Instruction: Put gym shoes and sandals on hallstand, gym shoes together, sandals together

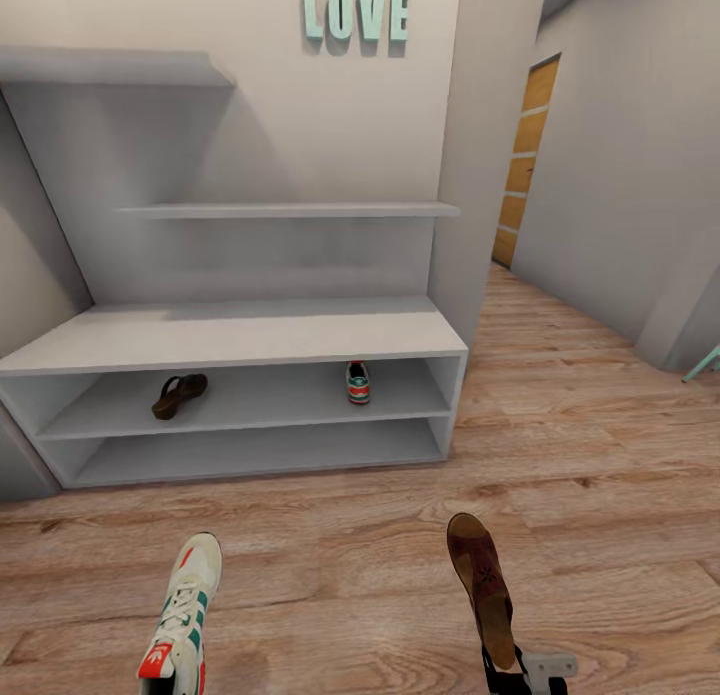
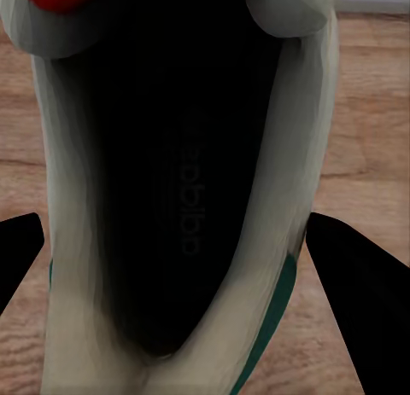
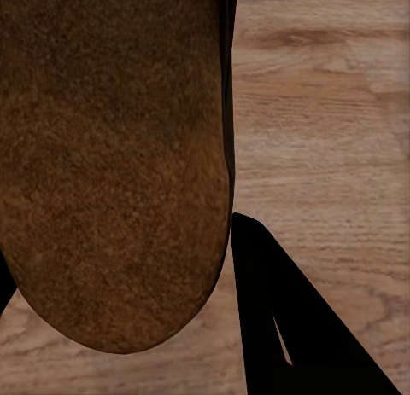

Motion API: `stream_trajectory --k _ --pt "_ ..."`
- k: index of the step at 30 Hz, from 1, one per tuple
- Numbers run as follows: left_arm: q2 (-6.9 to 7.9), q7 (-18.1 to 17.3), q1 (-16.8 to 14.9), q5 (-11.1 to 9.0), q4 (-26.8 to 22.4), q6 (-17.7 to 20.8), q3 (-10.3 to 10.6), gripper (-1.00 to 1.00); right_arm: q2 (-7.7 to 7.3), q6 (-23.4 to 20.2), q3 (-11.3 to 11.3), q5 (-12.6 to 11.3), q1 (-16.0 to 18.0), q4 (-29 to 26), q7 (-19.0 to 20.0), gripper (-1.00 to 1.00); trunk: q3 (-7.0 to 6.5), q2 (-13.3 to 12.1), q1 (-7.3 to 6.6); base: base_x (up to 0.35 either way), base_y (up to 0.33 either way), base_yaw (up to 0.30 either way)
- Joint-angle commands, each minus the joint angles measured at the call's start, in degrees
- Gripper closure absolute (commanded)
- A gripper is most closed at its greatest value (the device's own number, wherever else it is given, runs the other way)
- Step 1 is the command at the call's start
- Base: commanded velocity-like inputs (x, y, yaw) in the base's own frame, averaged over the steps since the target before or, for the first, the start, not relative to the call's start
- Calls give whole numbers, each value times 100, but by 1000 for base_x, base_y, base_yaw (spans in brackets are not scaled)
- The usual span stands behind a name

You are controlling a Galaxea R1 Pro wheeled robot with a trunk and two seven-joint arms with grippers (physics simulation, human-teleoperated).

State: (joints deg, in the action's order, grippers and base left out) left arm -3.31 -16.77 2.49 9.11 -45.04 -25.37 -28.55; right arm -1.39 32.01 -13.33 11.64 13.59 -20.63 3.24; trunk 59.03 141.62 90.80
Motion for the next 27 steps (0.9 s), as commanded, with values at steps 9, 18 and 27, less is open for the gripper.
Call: stream_trajectory --k 9,18,27 --pt "108 -38 -619 145 1774 20 17 100 -2 5 -68 13 4 8 26 100 4 2 -1 0 0 0" --pt "141 -25 -1199 387 1875 74 17 100 -159 -2 -152 2 4 -14 19 100 4 2 -1 0 0 0" --pt "123 202 -1726 701 1839 219 15 100 -1190 -45 -2323 -191 7 -20 62 100 4 2 -1 0 0 0"
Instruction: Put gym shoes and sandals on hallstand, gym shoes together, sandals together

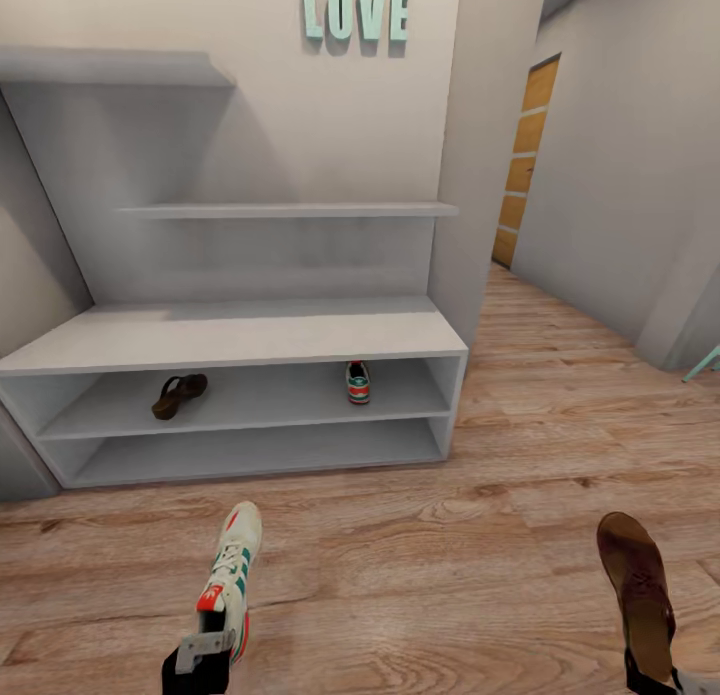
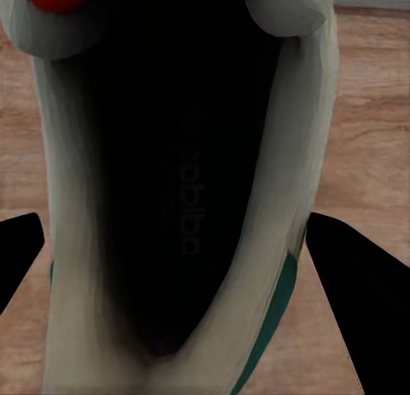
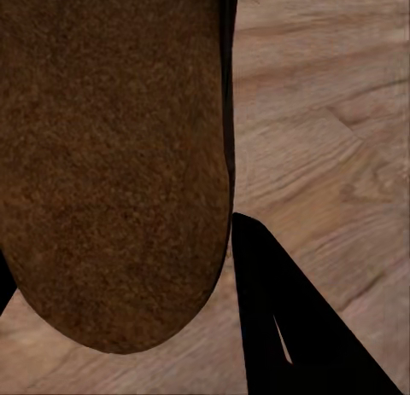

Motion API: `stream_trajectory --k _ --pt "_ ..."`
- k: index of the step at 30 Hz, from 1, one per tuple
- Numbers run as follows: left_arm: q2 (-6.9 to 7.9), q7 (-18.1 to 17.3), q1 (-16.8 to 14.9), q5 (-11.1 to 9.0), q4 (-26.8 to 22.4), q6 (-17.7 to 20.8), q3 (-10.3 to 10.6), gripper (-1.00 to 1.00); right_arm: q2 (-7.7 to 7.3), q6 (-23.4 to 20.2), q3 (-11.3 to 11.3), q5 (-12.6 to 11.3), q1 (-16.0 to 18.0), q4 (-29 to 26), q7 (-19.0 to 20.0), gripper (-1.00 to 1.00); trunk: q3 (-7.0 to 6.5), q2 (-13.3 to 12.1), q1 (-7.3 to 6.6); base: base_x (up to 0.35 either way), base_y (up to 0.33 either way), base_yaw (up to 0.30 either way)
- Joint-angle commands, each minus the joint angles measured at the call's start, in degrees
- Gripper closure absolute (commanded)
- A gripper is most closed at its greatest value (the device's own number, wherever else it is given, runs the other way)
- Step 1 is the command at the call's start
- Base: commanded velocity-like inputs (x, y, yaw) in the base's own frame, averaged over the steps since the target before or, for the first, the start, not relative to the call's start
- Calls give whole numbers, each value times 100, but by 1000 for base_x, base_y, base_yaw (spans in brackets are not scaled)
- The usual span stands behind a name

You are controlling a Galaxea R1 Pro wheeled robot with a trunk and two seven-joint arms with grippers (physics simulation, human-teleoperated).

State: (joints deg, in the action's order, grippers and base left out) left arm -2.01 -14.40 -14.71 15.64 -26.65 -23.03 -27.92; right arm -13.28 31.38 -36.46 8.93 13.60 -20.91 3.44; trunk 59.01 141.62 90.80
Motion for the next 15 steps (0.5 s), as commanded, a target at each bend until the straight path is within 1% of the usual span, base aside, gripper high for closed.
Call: stream_trajectory --k 1,3,4,5,6,7,8,10,11,12,14,15 --pt "-9 -22 -40 51 -1 32 -47 100 -59 9 -124 75 6 8 42 100 5 2 -1 0 0 0" --pt "-12 -6 -233 52 -4 354 -29 100 -278 -87 -483 64 8 4 38 100 5 2 -1 0 0 0" --pt "-9 -9 -288 52 -5 447 -15 100 -324 -126 -550 62 7 3 37 100 5 2 -1 0 0 0" --pt "-6 -13 -409 53 -5 647 38 100 -410 -226 -673 57 7 0 36 100 5 2 -1 0 0 0" --pt "-5 -15 -544 53 -6 859 140 100 -484 -352 -783 53 7 -7 38 100 5 2 -1 0 0 0" --pt "-2 -16 -612 53 -6 965 210 100 -513 -420 -831 52 6 -18 39 100 5 2 -1 0 0 0" --pt "1 -12 -749 53 -6 1170 382 100 -556 -553 -912 50 6 -62 40 100 5 2 -1 0 0 0" --pt "5 5 -1041 50 -6 1553 796 100 -585 -787 -1007 49 6 -198 41 100 5 2 -1 0 0 0" --pt "-8 20 -1313 47 -6 1818 1101 100 -587 -914 -1042 48 5 -275 42 100 5 2 -1 0 0 0" --pt "-15 23 -1430 46 -6 1900 1188 100 -584 -946 -1047 48 7 -293 42 100 5 2 -1 0 0 0" --pt "-10 24 -1688 47 -2 2039 1291 100 -576 -984 -1053 47 5 -315 42 100 5 2 -1 0 0 0" --pt "8 26 -1934 42 -4 2325 1324 100 -560 -997 -1056 47 8 -323 37 100 5 2 -1 0 0 0"
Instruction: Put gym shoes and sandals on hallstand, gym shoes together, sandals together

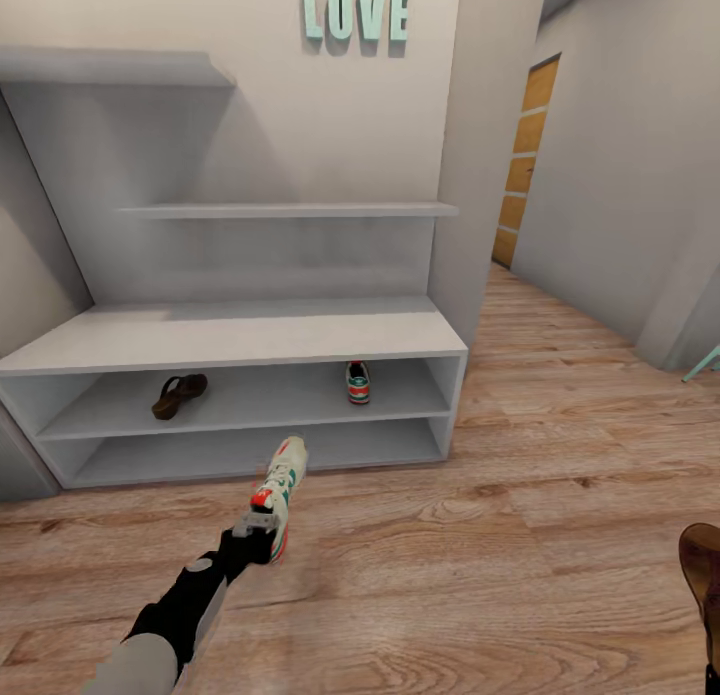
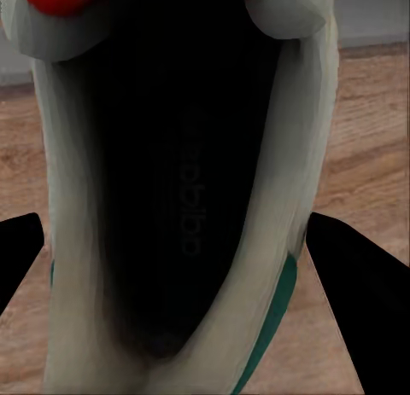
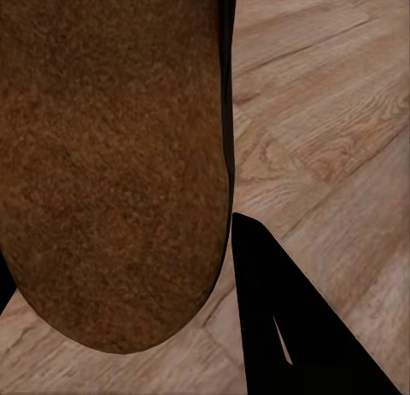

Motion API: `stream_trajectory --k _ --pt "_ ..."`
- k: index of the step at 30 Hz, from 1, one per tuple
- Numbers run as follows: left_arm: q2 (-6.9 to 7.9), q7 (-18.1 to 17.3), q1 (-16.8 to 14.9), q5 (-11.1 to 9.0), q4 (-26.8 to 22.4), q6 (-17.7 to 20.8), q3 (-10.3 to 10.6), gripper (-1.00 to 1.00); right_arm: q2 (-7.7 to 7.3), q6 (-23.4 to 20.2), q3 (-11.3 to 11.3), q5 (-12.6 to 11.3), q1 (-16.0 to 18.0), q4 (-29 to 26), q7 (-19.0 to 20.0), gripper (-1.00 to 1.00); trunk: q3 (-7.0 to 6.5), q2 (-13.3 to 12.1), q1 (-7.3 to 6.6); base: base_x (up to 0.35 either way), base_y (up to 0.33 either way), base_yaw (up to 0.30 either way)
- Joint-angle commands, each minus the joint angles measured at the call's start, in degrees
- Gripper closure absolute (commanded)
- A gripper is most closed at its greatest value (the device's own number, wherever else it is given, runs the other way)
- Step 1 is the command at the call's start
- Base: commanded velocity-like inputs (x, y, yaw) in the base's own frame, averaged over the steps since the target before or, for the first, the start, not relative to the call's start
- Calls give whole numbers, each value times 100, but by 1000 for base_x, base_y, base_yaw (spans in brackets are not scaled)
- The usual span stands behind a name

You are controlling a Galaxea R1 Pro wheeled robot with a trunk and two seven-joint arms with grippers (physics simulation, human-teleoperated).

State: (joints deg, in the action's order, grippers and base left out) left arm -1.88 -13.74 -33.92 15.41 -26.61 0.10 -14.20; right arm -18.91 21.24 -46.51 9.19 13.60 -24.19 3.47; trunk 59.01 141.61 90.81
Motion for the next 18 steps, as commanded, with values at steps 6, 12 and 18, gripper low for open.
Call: stream_trajectory --k 6,12,18 --pt "-24 -35 -438 49 -309 718 -44 100 9 12 -44 23 6 15 37 100 6 2 -1 0 0 0" --pt "-75 -22 -501 34 -786 1295 -42 100 13 11 -27 30 6 12 46 100 6 2 -1 0 0 0" --pt "-100 5 -722 43 -856 1824 -39 100 16 13 -25 30 5 3 44 100 6 2 -1 0 0 0"
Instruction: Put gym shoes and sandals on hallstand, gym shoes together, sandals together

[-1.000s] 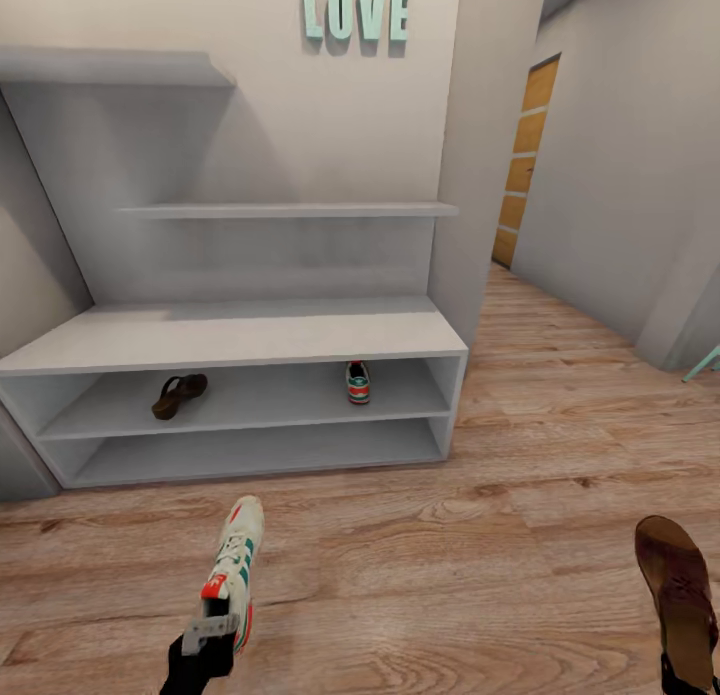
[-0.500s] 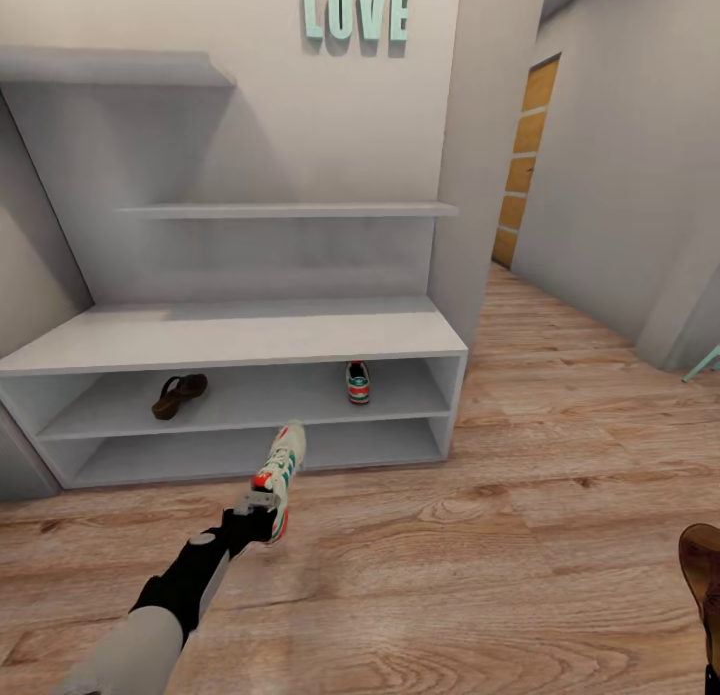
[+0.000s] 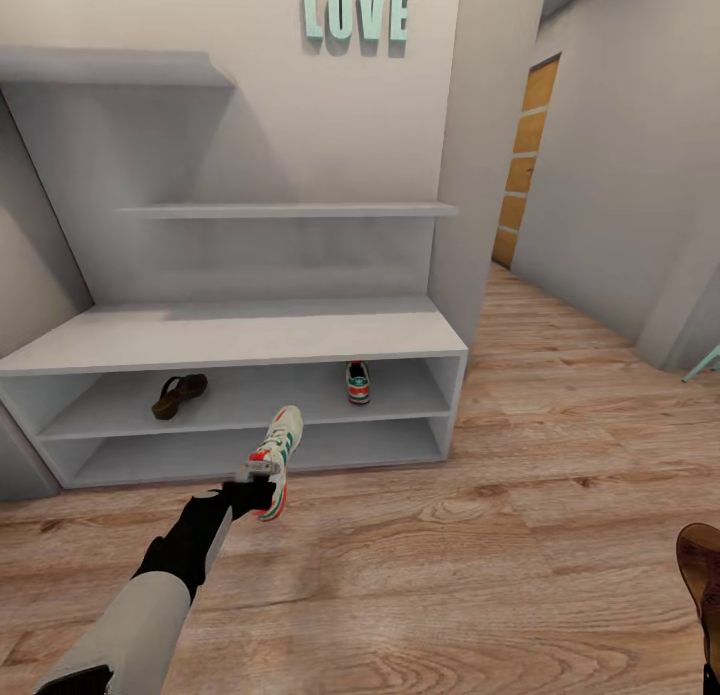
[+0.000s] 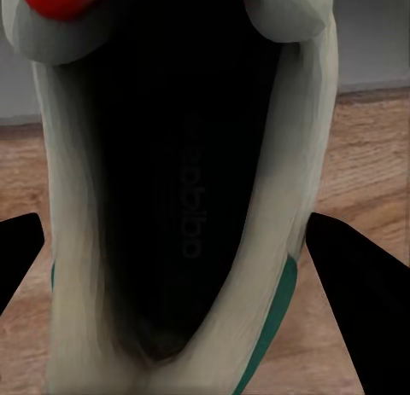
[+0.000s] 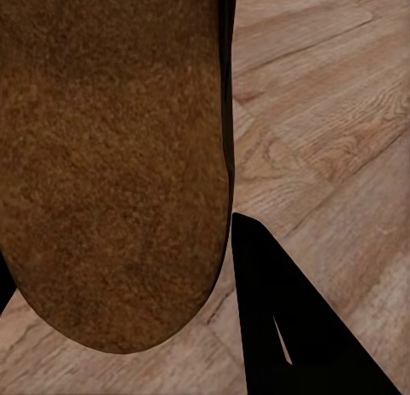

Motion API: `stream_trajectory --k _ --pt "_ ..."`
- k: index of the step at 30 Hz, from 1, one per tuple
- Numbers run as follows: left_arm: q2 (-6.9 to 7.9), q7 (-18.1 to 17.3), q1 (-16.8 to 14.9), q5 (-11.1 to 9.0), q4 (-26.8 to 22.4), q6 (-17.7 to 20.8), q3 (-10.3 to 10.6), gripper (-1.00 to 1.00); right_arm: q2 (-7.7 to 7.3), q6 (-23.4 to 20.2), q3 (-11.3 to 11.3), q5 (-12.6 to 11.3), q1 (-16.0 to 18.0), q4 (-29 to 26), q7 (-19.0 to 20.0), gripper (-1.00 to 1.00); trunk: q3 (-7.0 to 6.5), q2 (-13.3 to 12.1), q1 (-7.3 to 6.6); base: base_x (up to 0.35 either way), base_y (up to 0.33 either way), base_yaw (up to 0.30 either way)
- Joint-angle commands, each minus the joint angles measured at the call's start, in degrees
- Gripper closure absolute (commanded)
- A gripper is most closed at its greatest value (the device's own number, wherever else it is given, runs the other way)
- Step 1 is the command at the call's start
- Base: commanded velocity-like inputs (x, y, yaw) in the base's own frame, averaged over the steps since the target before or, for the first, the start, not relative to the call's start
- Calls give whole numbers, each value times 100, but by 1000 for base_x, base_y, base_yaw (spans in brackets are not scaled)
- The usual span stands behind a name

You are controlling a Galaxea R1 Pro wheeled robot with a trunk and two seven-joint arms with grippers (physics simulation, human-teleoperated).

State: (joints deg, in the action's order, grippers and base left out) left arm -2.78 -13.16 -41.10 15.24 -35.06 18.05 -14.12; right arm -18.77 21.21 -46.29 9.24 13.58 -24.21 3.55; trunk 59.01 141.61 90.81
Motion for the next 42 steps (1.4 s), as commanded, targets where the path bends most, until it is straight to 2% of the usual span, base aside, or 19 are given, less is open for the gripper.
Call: stream_trajectory --k 1,5,10,16,33,42 --pt "-6 48 -59 62 -16 193 -44 100 4 21 -45 25 8 6 39 100 5 2 -1 0 0 0" --pt "-1 353 -181 38 -10 418 -47 100 11 27 -39 32 9 8 40 100 5 2 -1 0 0 0" --pt "6 436 -211 36 -25 629 -48 100 71 32 -38 38 10 7 34 100 5 2 -1 0 0 0" --pt "10 452 -199 62 -35 662 -43 100 83 33 -34 42 8 5 32 100 5 2 -1 61 -25 0" --pt "15 467 -196 57 -34 651 -47 100 89 33 -29 37 8 4 32 100 5 2 -1 244 -163 0" --pt "-9 767 -411 40 -30 737 -56 100 93 33 -29 42 11 -11 32 100 5 2 -1 211 -110 0"
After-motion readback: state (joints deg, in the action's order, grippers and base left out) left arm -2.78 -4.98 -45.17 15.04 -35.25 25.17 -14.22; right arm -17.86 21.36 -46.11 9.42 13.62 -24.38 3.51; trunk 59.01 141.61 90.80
